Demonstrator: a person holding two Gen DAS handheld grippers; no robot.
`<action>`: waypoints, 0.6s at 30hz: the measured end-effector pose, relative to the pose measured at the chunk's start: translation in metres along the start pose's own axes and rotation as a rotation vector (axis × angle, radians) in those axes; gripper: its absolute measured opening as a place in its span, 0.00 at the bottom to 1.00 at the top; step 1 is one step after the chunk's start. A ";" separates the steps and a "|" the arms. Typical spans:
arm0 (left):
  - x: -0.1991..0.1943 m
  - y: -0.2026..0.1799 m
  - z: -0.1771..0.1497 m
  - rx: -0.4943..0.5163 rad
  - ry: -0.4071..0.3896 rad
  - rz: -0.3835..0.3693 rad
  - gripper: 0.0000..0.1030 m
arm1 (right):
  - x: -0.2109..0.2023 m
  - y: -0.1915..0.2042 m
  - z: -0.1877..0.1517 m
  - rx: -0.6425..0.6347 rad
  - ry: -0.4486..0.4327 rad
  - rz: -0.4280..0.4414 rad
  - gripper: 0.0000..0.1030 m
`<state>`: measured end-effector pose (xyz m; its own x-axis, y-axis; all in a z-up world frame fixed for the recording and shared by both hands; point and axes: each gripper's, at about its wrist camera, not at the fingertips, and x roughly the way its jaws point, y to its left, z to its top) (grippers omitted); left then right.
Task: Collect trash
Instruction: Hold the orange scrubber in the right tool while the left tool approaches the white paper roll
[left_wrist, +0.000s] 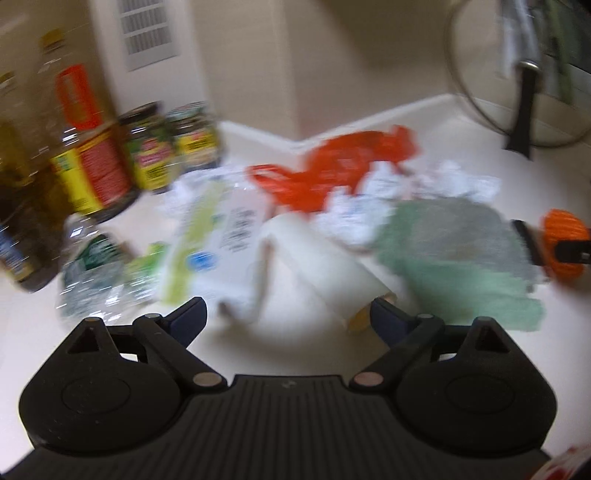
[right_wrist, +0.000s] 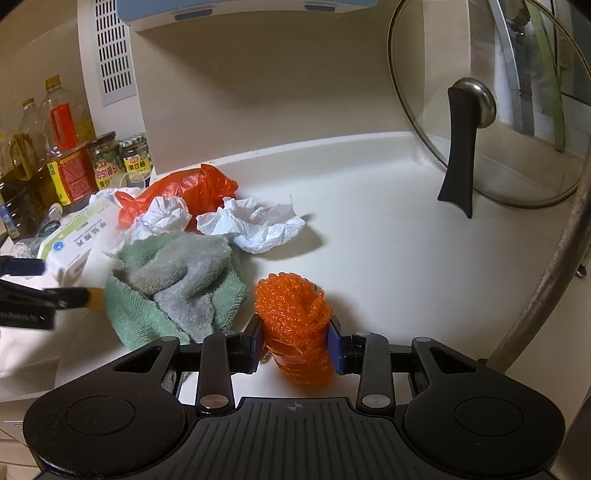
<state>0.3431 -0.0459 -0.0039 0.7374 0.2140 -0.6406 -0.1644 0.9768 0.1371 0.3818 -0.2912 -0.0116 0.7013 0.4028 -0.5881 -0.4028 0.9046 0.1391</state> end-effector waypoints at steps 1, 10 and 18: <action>-0.001 0.007 -0.001 -0.017 0.003 0.017 0.90 | 0.000 0.000 0.000 0.001 -0.002 0.000 0.35; -0.005 0.000 0.011 -0.092 -0.046 -0.073 0.89 | -0.004 0.012 0.008 -0.007 -0.028 0.021 0.35; 0.036 -0.025 0.024 0.045 0.003 -0.014 0.64 | -0.004 0.013 0.010 -0.008 -0.030 0.028 0.35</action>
<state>0.3897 -0.0629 -0.0120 0.7375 0.2005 -0.6449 -0.1247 0.9789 0.1617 0.3802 -0.2797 0.0005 0.7070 0.4321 -0.5599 -0.4274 0.8918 0.1484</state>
